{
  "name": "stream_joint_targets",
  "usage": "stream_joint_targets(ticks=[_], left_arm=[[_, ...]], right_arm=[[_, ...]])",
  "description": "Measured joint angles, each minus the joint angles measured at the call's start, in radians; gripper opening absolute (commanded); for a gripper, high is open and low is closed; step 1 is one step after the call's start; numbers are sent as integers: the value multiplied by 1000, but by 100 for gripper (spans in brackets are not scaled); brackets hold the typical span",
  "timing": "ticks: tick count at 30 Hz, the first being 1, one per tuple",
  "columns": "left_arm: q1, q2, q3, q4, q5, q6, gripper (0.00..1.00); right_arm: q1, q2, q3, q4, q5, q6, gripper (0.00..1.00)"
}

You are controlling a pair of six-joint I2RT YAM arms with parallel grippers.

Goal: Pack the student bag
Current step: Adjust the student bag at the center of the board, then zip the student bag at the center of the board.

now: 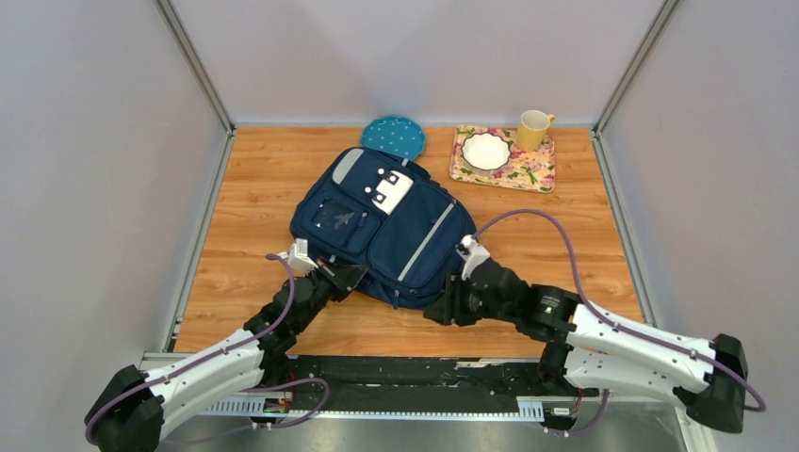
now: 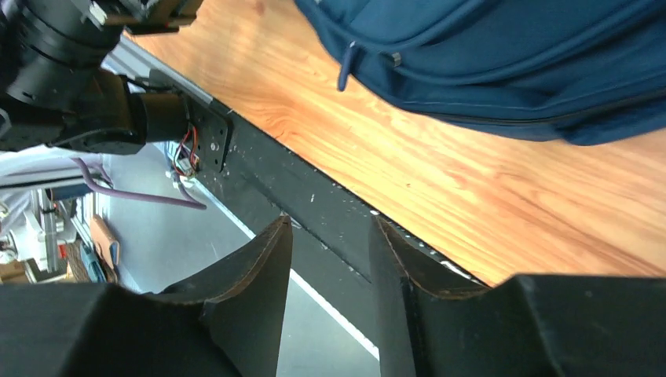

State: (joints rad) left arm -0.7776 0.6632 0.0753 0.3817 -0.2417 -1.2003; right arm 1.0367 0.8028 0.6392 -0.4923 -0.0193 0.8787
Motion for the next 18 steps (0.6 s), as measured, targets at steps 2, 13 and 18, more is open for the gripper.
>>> stream_joint_targets(ticks=[2, 13, 18], left_arm=[[-1, 0, 0, 0, -1, 0, 0], [-2, -3, 0, 0, -4, -11, 0], [-2, -9, 0, -1, -5, -19, 0]], right_arm=[[78, 70, 0, 32, 47, 35, 41], [125, 375, 46, 218, 144, 114, 38], [129, 417, 52, 281, 195, 131, 38]])
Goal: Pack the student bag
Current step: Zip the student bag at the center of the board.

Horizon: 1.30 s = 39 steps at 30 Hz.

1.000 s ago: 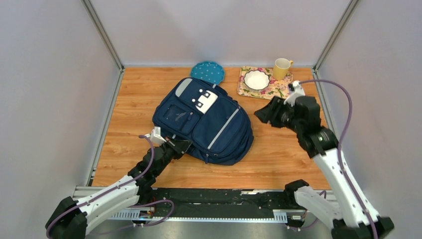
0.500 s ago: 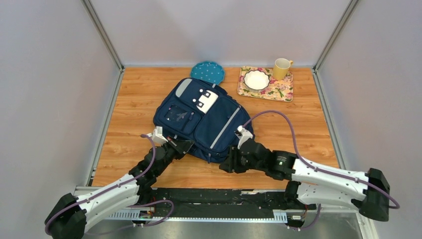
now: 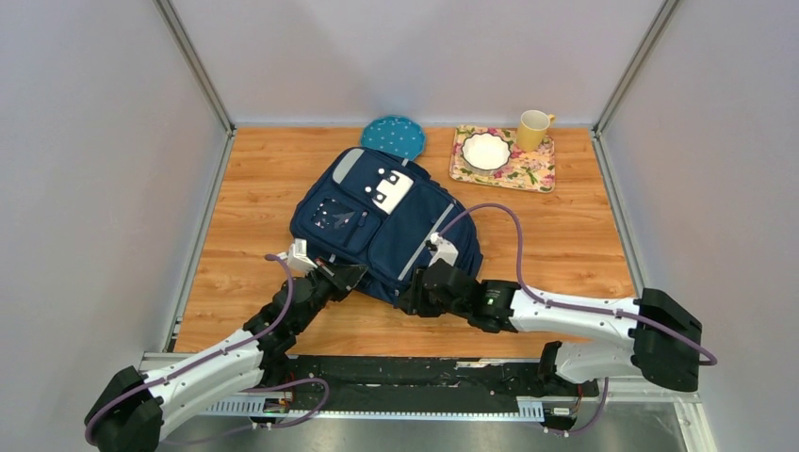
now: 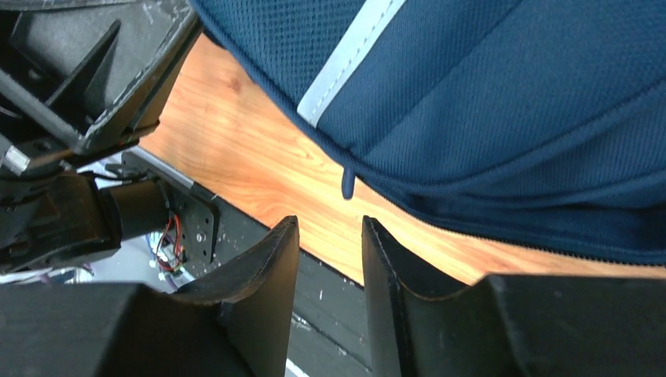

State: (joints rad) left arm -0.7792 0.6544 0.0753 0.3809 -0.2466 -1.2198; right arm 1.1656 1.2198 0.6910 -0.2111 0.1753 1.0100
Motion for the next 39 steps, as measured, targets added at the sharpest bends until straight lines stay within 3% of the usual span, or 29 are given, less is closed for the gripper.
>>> stream_joint_targets(ticks=[12, 22, 34, 39], left_arm=[[-3, -12, -3, -3, -7, -17, 0], [-4, -13, -5, -3, -11, -29, 0], [-5, -13, -6, -3, -13, -32, 0], [-5, -18, -9, -1, -14, -33, 0]], right_arm=[[31, 107, 18, 58, 119, 27, 35], [44, 207, 69, 72, 183, 30, 24], [61, 300, 144, 16, 237, 31, 23], [68, 311, 174, -40, 273, 31, 12]])
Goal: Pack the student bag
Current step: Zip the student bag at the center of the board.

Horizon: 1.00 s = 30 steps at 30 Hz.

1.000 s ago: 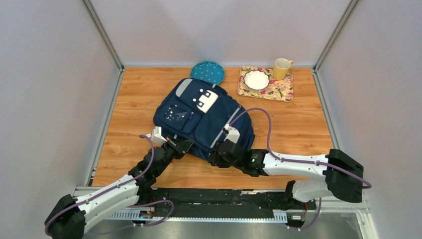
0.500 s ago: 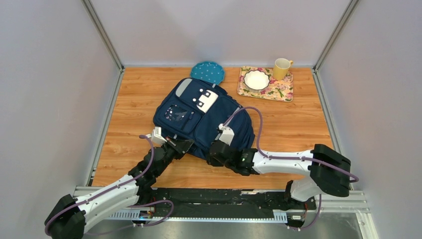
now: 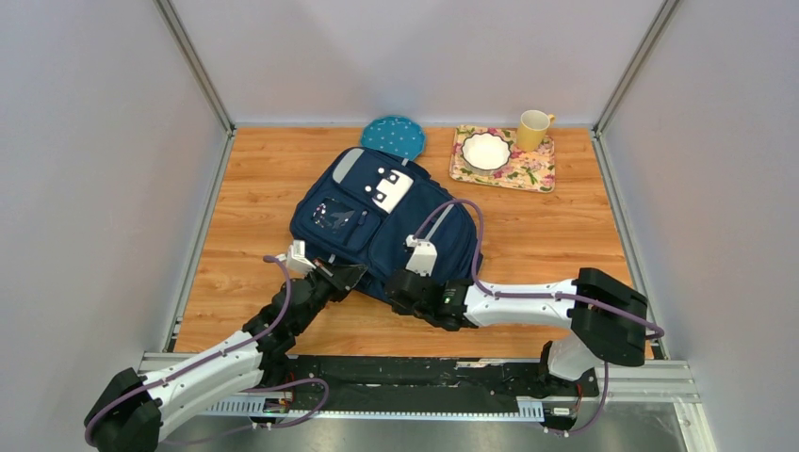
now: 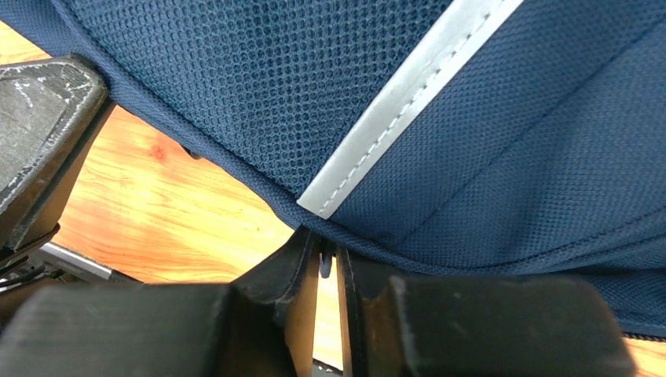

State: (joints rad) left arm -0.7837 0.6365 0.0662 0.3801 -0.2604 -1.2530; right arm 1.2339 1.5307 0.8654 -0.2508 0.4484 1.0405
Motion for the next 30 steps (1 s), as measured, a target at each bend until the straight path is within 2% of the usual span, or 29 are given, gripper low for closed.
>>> stream_joint_targets(ticks=[5, 11, 18, 25, 30], left_arm=[[0, -1, 0, 3, 0, 0, 0], [-1, -16, 0, -6, -5, 6, 0], [3, -125, 23, -117, -20, 80, 0], [94, -196, 25, -200, 59, 103, 0], [129, -205, 35, -256, 84, 134, 0]], right_arm=[[3, 0, 11, -30, 23, -3, 0], [3, -11, 10, -35, 24, -65, 0], [5, -181, -77, -31, 10, -147, 0], [3, -346, -196, -69, 37, -167, 0], [-26, -402, -227, -128, 78, -185, 0]])
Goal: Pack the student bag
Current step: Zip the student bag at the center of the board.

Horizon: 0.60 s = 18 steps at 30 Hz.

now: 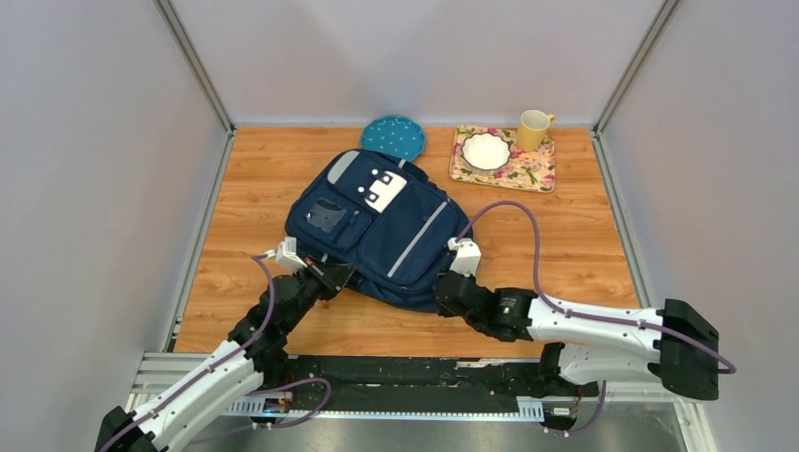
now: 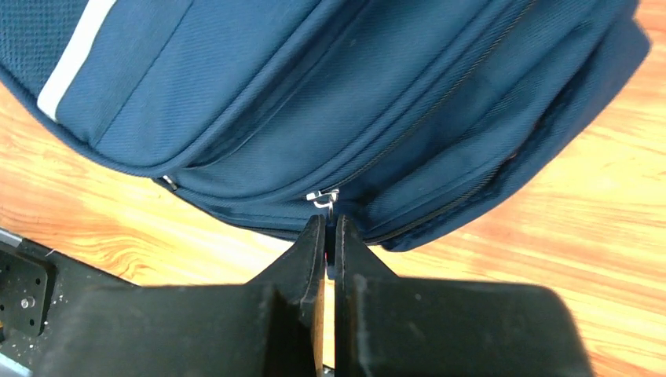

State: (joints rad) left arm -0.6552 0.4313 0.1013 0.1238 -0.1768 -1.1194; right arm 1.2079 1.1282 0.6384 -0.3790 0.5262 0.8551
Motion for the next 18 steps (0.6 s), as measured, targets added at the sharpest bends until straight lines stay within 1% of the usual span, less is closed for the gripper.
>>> stream_joint_targets(ticks=[4, 5, 7, 9, 10, 11, 12, 13, 14, 18], left_arm=[[26, 3, 63, -94, 26, 64, 0], [32, 8, 84, -118, 32, 88, 9], [42, 38, 150, -194, 49, 163, 30], [48, 76, 221, -269, 65, 266, 46], [51, 98, 262, -301, 72, 322, 49], [55, 112, 295, -323, 80, 377, 56], [55, 118, 321, -341, 89, 418, 57], [56, 119, 343, -360, 97, 469, 62], [56, 115, 362, -378, 102, 517, 69], [40, 76, 378, -401, 143, 647, 70]], right_arm=[[-48, -57, -19, -14, 8, -29, 0], [-60, -71, -23, -14, 8, -43, 0], [-71, -98, -27, -9, 1, -73, 0], [-72, -128, -33, 1, -21, -106, 0], [-73, -140, -36, 2, -32, -121, 0], [-75, -148, -38, 3, -43, -130, 0], [-77, -152, -39, 3, -56, -141, 0], [-77, -155, -40, 4, -68, -151, 0], [-77, -155, -41, 5, -69, -153, 0], [-79, -159, -44, 10, -94, -174, 0]])
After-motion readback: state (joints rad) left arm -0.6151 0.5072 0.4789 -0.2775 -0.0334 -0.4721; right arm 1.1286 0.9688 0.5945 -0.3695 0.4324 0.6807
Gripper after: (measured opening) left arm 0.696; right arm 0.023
